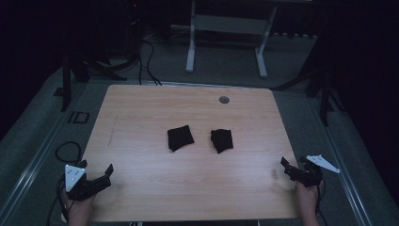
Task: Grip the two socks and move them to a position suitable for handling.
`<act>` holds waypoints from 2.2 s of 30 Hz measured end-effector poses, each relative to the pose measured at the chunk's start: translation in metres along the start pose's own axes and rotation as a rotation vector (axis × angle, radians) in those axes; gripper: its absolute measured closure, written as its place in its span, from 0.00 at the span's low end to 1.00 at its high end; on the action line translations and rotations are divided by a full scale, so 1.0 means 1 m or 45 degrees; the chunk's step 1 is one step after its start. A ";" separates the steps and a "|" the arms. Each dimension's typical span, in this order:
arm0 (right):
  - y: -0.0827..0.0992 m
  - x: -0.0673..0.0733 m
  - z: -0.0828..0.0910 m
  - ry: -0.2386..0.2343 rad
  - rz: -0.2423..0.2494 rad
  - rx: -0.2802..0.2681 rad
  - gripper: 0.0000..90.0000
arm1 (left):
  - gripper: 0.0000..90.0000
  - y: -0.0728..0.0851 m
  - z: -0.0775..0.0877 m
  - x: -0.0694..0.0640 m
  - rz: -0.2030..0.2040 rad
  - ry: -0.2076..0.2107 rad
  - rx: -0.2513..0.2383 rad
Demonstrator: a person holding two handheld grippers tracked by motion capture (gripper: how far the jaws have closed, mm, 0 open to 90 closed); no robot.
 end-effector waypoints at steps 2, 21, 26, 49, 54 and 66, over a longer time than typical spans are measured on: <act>0.000 0.000 0.000 -0.001 -0.002 0.006 0.16 | 0.04 0.000 0.000 0.000 -0.001 -0.010 0.008; 0.001 0.050 -0.009 -0.158 0.151 0.167 0.16 | 0.06 -0.009 0.002 -0.032 0.082 0.132 0.022; -0.006 0.071 -0.015 -0.234 0.148 0.178 0.16 | 0.05 -0.009 0.003 -0.048 0.068 0.197 0.083; -0.061 0.203 -0.081 -0.435 0.329 0.195 0.26 | 0.04 -0.005 0.006 -0.076 -0.110 0.296 0.102; -0.064 0.217 -0.105 -0.421 0.352 0.231 0.29 | 0.04 -0.007 0.007 -0.075 -0.093 0.297 0.094; -0.041 0.217 -0.143 -0.362 0.423 0.319 0.34 | 0.06 -0.006 0.008 -0.077 -0.140 0.307 0.108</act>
Point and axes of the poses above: each handheld gripper's, and its own axes: z roughly backward along the jaws, y roughly out of its underside, x roughly to its left, the point moved 10 cm from there along -z, roughly forward along the jaws, and after that the axes turned 5 degrees about x, right-handed, at the moved point
